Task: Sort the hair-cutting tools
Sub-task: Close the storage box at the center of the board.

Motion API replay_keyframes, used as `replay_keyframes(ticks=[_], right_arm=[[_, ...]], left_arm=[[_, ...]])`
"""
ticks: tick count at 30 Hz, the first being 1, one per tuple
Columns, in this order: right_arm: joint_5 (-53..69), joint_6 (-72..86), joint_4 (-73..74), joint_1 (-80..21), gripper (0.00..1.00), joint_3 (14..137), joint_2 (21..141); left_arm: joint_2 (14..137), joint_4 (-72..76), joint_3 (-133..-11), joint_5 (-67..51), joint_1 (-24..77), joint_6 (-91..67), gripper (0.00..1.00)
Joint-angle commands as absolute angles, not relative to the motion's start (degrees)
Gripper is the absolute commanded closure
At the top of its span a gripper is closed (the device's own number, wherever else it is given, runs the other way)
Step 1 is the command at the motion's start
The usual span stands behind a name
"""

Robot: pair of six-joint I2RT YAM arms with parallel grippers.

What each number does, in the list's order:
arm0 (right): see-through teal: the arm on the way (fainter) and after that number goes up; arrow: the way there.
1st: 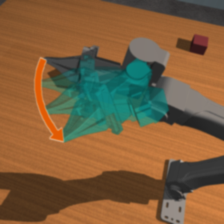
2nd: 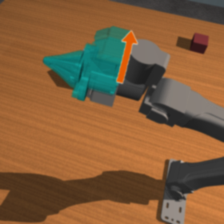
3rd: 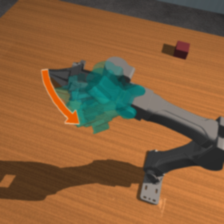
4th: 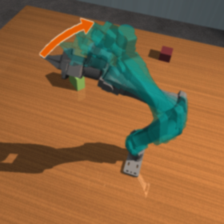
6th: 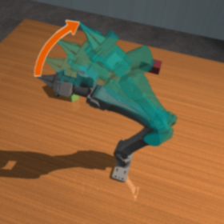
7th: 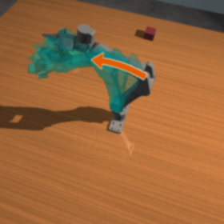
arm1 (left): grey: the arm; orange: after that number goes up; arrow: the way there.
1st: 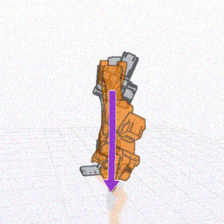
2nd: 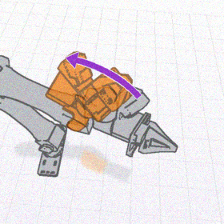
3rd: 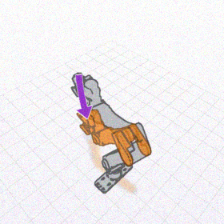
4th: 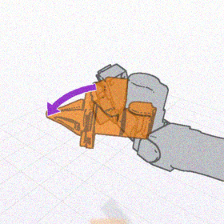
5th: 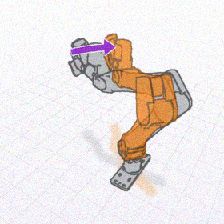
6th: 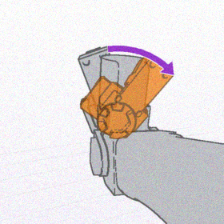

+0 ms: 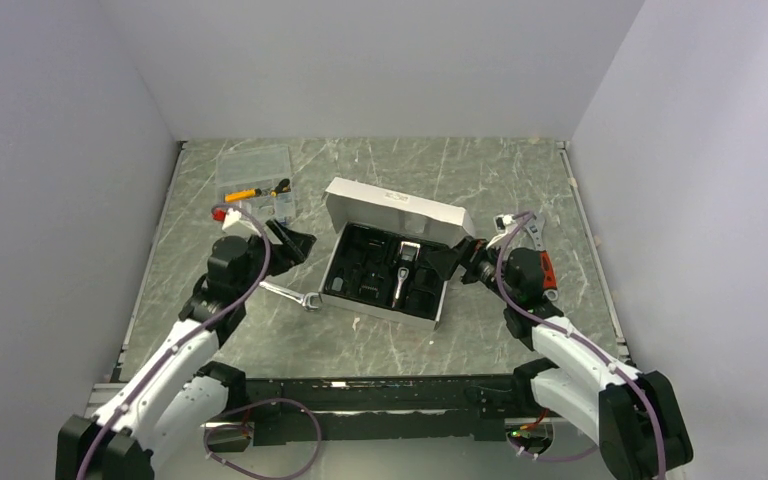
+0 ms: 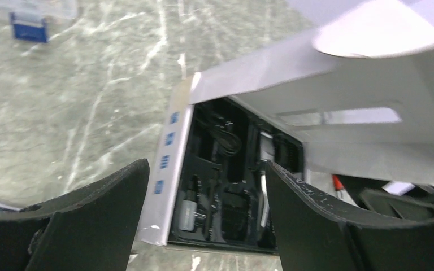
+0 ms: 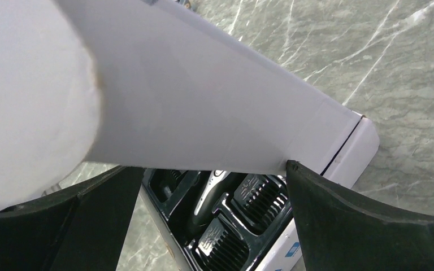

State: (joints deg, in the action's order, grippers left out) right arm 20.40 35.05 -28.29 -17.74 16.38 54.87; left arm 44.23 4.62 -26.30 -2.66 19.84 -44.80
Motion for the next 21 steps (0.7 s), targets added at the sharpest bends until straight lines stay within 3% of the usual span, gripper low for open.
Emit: replay_keyframes(ticks=[1, 16, 21], right_arm=[[20.9, 36.4, -28.6, -18.5, 0.00, 15.4, 51.4], [17.9, 36.4, -9.4, -18.9, 0.00, 12.6, 28.8], [4.8, 40.4, -0.6, -18.8, 0.00, 12.2, 16.8]], left_arm=[[51.1, -1.3, -32.5, -1.8, 17.0, -44.0, 0.19], [72.1, 10.0, -44.1, -7.3, 7.9, -45.6, 0.21], [75.0, 14.6, -44.1, -7.8, 5.9, -47.1, 0.21]])
